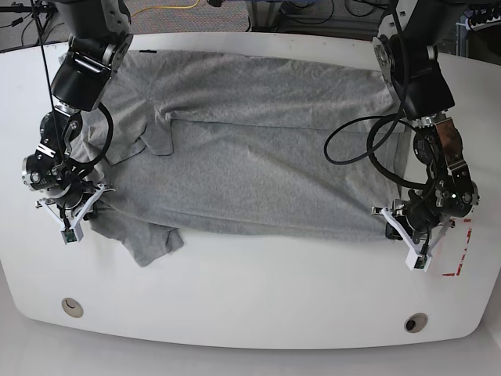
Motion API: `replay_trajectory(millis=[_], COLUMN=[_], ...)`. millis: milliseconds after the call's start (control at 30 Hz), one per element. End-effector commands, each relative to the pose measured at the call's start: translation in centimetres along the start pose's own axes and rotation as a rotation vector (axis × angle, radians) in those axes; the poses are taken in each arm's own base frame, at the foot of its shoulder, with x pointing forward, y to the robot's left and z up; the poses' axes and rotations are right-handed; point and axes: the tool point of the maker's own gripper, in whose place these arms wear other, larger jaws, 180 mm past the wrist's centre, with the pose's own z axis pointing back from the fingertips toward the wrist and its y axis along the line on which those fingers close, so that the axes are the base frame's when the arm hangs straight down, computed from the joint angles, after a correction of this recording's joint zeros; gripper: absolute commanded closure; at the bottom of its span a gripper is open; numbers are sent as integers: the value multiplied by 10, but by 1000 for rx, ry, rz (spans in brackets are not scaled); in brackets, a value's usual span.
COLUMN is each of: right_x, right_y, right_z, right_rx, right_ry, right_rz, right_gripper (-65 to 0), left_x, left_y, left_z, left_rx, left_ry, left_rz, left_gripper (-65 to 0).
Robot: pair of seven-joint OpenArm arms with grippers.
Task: Fold the T-shirt properly
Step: 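Drag the held hem with both grippers to fold the shirt over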
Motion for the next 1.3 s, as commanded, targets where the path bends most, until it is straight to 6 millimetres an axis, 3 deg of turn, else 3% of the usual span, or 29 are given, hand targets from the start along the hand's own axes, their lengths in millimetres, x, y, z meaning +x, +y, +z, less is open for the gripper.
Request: replay_trajectory(millis=[0,267,700,867,1200,1267], right_x=[22,11,1,4,35,30], right_y=[-12,-10,-8,-8,-16,-17], right_z=[12,13,13,13,28,32], right_rx=[-35,-35,-32,-31,-76,-86], right_ry=[-66,-47,-28,-35,-101,-71], right_rz=[26,31,31,33,73,82], right_gripper=[-3,-3,-3,-3,-3,-3], left_x=[25,30,69,76,78,78], left_y=[7,6,16,17,16,17], left_z=[10,12,23,24,32,35], left_rx=[14,4,26,27,40,47], left_ry=[-67,-78,-166,-200,-195,-191], left_rz=[-38,-72,-91,-93,-114,-118], left_gripper=[-36,-39,-42,-43,-43,-43])
